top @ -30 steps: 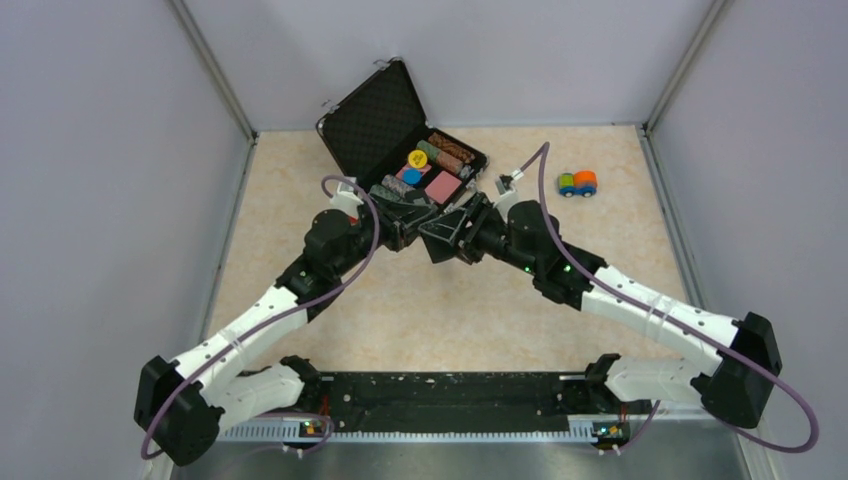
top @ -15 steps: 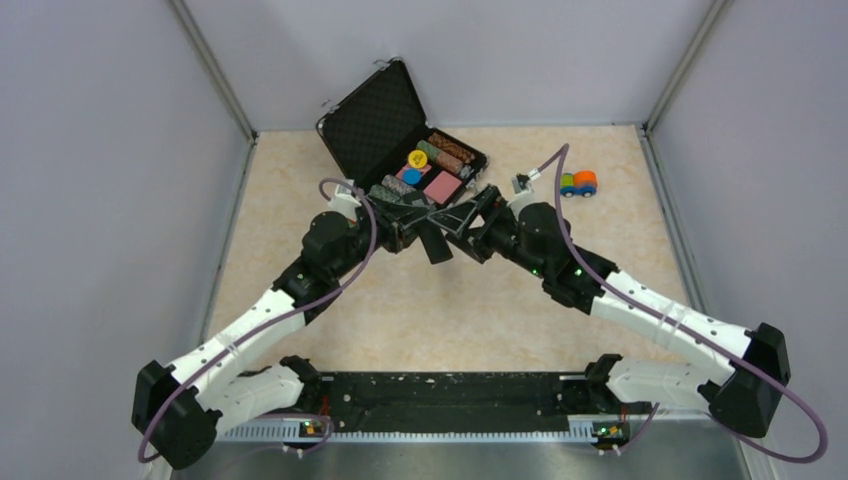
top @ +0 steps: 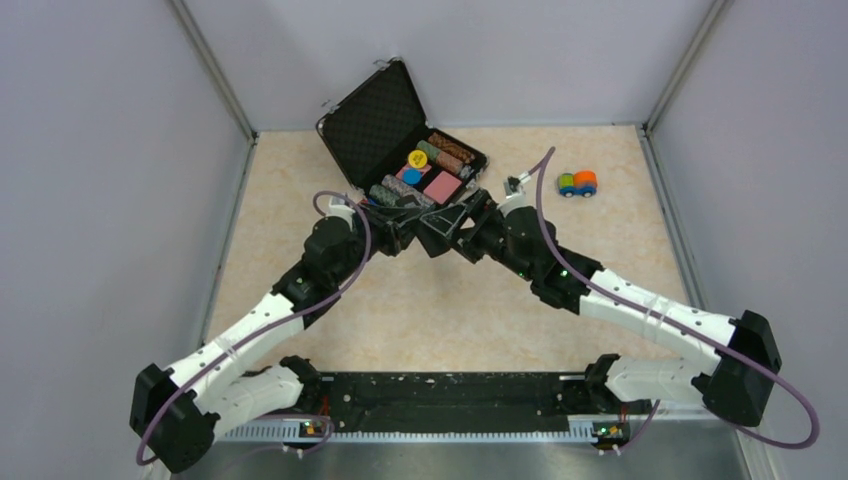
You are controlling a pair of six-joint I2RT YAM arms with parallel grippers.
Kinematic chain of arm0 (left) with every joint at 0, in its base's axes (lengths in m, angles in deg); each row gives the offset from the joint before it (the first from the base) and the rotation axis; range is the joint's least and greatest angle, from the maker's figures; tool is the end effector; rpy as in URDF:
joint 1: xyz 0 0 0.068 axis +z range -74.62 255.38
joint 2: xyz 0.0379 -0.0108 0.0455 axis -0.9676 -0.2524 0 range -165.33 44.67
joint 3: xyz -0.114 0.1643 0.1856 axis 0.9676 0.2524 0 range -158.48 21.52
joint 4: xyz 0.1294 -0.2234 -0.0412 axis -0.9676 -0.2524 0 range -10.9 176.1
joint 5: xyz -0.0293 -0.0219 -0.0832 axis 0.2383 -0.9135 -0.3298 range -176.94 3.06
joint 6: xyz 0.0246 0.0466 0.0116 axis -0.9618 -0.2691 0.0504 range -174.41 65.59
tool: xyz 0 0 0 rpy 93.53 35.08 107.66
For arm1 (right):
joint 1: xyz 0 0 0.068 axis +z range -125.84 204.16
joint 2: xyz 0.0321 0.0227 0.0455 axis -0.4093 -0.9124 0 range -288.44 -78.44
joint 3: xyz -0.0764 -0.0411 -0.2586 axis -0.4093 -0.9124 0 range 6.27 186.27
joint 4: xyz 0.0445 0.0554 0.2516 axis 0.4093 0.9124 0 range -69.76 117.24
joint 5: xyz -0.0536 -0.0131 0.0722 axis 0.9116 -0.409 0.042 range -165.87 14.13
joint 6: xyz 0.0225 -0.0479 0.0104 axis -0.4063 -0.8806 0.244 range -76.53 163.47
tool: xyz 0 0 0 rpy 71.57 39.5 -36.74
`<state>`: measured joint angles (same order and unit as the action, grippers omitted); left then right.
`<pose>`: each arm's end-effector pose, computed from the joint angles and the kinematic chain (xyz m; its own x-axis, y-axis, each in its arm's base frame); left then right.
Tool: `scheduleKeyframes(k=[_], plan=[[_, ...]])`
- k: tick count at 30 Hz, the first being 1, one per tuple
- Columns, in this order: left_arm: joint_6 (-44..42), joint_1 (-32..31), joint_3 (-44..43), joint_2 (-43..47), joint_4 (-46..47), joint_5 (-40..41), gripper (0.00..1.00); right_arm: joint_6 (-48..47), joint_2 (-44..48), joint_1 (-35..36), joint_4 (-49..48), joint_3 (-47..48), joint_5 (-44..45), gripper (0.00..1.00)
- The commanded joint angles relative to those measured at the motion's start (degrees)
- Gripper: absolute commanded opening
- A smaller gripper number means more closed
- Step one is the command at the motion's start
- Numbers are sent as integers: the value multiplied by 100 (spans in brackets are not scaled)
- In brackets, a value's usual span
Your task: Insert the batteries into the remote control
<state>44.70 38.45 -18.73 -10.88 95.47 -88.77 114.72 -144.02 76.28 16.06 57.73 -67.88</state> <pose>0.1847 -0.1401 0.3130 -0.6049 -0.7799 0.1608 -0.1808 -0.0622 -0.9816 0.1701 0.2106 0.3333 -0.6947 0.6342 -0.3394 -0.1238 0.3593 0.9250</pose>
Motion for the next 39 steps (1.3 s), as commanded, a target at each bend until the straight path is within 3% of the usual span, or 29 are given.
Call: scheduleKeyframes(k=[1,11,18,22,29,32,39], plan=[[317,-34,46,167,182,126,0,-250,-153,126,-150,336,276,76],[442,-38,114,171,212,301,0,-651,-337,214,79,706,446,70],[-27,-26,-18,443,-388,563,0,-1002,149,187,205,603,97,78],[-192,-26,34,613,-383,805,0,-513,409,36,158,301,-571,78],[-335,-26,73,526,-28,669,0,485,283,-38,-863,-171,-1682,75],[-368,-31,149,511,214,636,0,721,177,-42,-1163,-255,-1889,71],[-626,-28,167,461,453,468,0,1014,50,-58,-1408,-332,-2064,47]])
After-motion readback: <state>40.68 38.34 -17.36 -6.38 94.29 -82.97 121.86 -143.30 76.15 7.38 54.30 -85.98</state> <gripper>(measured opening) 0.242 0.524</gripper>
